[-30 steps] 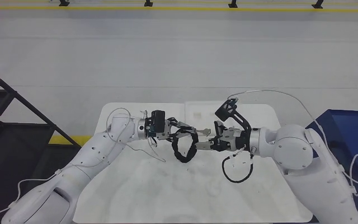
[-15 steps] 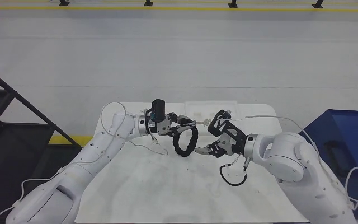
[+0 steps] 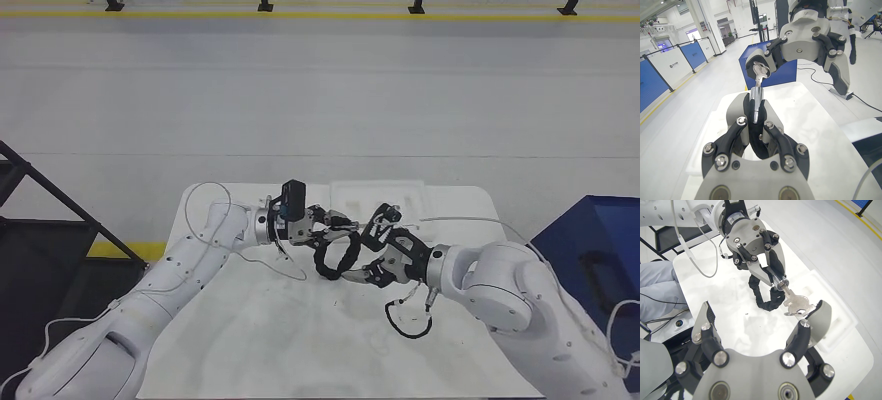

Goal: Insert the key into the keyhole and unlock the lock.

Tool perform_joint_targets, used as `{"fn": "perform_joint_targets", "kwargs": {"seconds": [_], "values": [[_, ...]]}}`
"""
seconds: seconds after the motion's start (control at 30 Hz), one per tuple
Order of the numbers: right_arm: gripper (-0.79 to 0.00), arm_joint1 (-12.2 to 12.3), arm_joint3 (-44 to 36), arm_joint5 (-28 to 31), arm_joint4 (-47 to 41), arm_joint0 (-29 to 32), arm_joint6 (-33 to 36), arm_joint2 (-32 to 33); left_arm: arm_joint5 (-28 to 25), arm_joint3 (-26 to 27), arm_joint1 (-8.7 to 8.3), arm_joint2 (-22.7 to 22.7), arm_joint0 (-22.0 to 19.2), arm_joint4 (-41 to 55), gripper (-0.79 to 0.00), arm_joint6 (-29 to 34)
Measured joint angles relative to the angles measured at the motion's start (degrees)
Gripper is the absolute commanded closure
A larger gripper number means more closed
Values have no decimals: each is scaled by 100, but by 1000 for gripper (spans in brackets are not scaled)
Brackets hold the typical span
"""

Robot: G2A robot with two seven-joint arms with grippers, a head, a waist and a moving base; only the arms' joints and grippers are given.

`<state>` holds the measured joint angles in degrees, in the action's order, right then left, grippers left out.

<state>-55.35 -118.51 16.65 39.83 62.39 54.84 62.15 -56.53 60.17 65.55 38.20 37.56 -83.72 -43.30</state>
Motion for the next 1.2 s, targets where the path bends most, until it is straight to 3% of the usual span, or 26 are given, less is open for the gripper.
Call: {"fn": "perform_joint_targets", "kwargs": {"seconds": [0.63, 0.87, 1.2], "values": [[-785, -24, 139, -81, -63, -123, 153, -14, -11, -80, 56, 64, 20, -258, 0, -190], [-785, 41, 89, 77, 114, 47, 69, 350, -151, -223, -43, 272, 44, -297, 0, -106], [-785, 70, 125, 263, 31, 95, 123, 484, -147, 134, -208, 386, 106, -122, 0, 244]]}}
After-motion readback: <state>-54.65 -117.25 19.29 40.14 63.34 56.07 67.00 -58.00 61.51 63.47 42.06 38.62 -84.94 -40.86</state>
